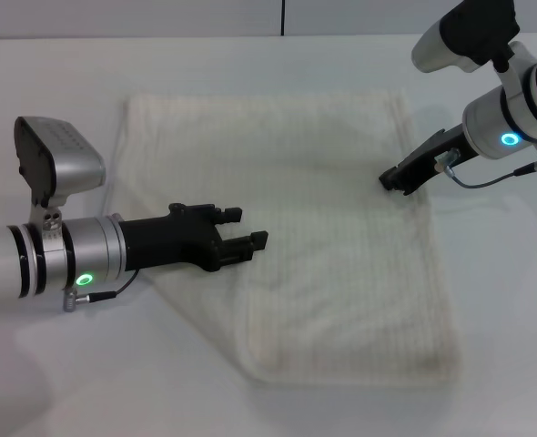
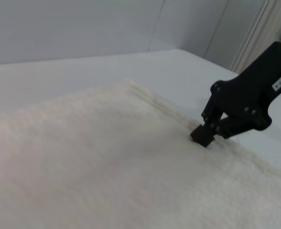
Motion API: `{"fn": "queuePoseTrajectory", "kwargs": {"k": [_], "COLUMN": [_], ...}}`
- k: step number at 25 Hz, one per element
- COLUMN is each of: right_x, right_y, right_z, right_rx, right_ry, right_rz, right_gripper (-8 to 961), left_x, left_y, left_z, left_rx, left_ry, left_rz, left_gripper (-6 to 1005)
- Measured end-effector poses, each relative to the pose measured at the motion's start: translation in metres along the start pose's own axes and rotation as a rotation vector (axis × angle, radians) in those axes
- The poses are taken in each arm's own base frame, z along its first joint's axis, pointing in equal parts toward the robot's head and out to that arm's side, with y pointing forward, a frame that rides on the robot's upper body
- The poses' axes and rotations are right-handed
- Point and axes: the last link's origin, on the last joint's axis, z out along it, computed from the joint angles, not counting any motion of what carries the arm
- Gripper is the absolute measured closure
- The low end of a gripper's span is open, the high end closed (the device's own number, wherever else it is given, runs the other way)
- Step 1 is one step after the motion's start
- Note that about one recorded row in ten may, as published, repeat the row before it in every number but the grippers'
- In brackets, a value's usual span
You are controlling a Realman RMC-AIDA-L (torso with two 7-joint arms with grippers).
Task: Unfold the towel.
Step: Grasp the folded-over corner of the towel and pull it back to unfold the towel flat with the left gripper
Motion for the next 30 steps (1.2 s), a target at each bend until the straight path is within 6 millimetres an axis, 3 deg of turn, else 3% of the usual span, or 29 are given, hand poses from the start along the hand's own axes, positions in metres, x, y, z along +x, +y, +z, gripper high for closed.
{"fn": "queuePoseTrajectory", "kwargs": {"k": [15,17,23,30], "right_x": [-0.001,-0.001,0.001,0.001], "right_y": [0.0,0.0,0.0,0.0], "right_z": [0.0,0.0,0.0,0.0], "right_rx": [-0.001,-0.001,-0.001,0.0], "right_ry": [0.0,0.001,0.003,0.003], "right_rz": [-0.003,-0.002,0.001,0.001], "right_gripper": [954,954,954,954], "left_x": [-0.001,-0.001,0.0,-0.006], "left_y": [0.001,0.002,0.006,0.005], "left_z": [-0.003,-0.006,-0.015,-0.041], "left_rx": [-0.018,-0.025,-0.063,-0.056], "left_ry": [-0.011,0.004,0.041,0.115], "left_rz": [0.015,0.021,0.025,0.009], "left_gripper": [450,643,754,896]}}
